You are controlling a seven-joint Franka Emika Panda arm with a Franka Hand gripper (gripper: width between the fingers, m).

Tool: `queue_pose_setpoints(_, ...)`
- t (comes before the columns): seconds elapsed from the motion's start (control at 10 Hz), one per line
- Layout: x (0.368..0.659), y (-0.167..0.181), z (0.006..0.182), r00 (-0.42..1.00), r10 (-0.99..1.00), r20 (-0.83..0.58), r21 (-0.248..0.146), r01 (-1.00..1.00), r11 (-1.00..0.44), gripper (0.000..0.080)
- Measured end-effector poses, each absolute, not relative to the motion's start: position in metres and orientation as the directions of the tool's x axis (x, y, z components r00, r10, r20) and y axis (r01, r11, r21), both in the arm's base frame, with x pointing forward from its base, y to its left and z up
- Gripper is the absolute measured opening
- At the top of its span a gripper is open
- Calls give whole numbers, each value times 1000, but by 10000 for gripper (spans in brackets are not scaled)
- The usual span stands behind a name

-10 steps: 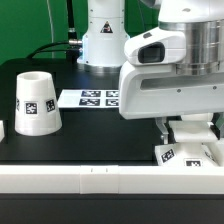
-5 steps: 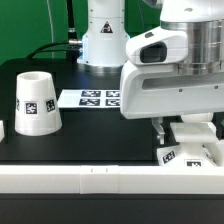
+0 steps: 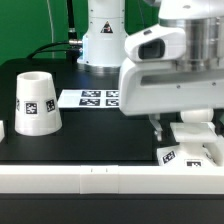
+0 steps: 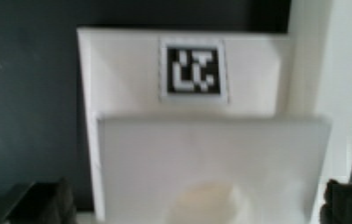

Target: Assemble lamp

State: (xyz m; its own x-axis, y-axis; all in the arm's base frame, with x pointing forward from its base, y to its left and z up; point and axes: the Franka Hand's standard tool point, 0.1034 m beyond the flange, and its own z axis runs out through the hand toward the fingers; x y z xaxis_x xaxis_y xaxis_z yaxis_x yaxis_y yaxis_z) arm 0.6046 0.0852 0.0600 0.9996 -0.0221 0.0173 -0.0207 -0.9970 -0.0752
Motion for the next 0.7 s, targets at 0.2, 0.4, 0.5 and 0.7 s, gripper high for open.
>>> queue_pose_setpoints(0.2, 566, 88, 68, 1000, -27, 2, -72, -27, -997, 699)
queue_pose_setpoints(0.4, 533, 95, 76, 997, -75, 0, -89, -75, -993, 699)
queue_pose_setpoints(0.5, 519, 105, 76, 995, -95, -12, -92, -95, -991, 699)
queue_pose_setpoints(0.7, 506, 120, 68, 995, -97, -16, -96, -98, -990, 699)
